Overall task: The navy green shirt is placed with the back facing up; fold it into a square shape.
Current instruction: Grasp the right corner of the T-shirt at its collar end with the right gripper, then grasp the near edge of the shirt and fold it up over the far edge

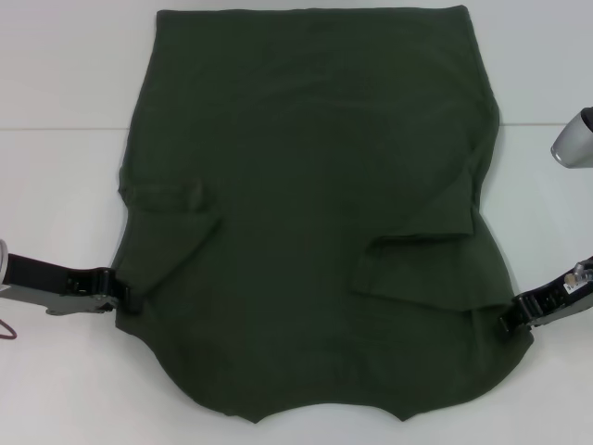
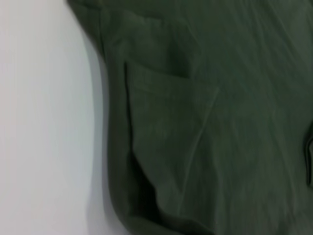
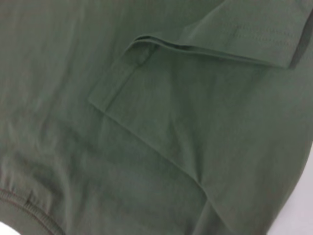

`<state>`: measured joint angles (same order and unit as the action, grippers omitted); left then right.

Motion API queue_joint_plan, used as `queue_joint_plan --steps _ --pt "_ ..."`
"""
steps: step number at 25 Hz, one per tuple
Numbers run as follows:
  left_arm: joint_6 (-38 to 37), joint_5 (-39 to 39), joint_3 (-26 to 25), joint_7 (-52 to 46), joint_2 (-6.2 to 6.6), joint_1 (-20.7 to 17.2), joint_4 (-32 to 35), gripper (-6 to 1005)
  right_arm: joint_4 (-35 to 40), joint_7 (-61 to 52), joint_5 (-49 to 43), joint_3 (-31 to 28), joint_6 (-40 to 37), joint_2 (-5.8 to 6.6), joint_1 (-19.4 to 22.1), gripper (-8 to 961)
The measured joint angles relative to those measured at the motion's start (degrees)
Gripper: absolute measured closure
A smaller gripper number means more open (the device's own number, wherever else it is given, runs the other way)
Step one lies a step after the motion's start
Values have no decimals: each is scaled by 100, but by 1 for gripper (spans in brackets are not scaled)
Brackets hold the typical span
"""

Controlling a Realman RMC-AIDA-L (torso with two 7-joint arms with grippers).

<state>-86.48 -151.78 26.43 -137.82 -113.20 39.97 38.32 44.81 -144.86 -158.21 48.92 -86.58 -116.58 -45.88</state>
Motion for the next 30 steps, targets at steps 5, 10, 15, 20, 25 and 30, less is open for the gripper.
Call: queue_joint_plan --steps 5,10,15,20,25,30 --pt "0 0 3 6 0 2 0 968 30 -2 0 3 14 -3 0 651" --pt "-1 5 3 58 -6 2 0 968 30 55 12 4 61 3 -1 869" --pt "-151 9 -19 223 3 2 -42 968 33 381 173 -44 -242 41 -74 907" --pt "-820 0 -84 399 100 -21 -99 968 229 889 525 -52 -1344 69 18 907" --pt "-1652 -129 -59 559 161 -148 -85 967 427 1487 672 -54 -2337 91 227 906" --pt "-2715 -412 -58 662 201 -217 -67 967 444 1870 640 204 -2692 100 349 906"
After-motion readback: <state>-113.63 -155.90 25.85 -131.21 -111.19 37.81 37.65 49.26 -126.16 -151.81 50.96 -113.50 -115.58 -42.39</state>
